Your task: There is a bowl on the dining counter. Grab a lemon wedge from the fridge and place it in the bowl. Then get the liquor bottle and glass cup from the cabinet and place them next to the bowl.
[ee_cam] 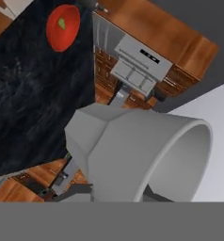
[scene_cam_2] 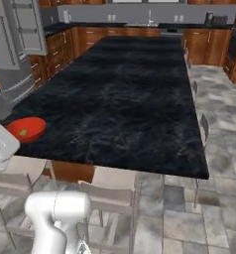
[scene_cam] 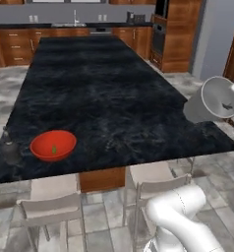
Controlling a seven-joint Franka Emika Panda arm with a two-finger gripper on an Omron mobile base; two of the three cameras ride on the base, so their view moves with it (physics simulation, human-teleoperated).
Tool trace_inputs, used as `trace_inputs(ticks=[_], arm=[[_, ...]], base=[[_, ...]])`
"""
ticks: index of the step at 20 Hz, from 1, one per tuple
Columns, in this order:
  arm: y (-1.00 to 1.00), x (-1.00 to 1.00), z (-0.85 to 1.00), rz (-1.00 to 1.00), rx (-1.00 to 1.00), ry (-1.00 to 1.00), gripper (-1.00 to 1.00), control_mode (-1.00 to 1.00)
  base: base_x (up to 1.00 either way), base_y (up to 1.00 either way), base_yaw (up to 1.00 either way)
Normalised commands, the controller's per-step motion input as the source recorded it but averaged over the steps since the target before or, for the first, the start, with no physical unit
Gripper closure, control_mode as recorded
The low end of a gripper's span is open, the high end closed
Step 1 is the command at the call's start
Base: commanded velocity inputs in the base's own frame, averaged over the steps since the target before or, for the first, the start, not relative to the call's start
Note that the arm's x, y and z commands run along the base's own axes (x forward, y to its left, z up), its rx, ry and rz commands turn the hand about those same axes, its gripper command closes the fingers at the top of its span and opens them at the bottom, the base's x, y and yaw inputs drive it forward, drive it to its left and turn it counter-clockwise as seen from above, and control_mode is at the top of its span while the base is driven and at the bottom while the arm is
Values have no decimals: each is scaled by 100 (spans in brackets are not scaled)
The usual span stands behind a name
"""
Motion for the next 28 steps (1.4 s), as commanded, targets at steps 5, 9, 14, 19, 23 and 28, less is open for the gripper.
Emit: trace_inputs(ticks=[5, 9, 14, 19, 23, 28], arm=[[0, 0, 0, 0, 0, 0, 100, 100], [0, 0, 0, 0, 0, 0, 100, 100], [32, 79, -23, -7, -2, 18, 100, -100], [5, 85, -51, 1, -25, 64, 100, -100], [9, 60, -57, 7, -40, 81, 100, -100], [17, 43, -50, 3, -16, 31, 100, -100]], base=[[10, 99, -45], [63, 76, -36], [17, 12, -6], [0, 0, 0], [0, 0, 0], [0, 0, 0]])
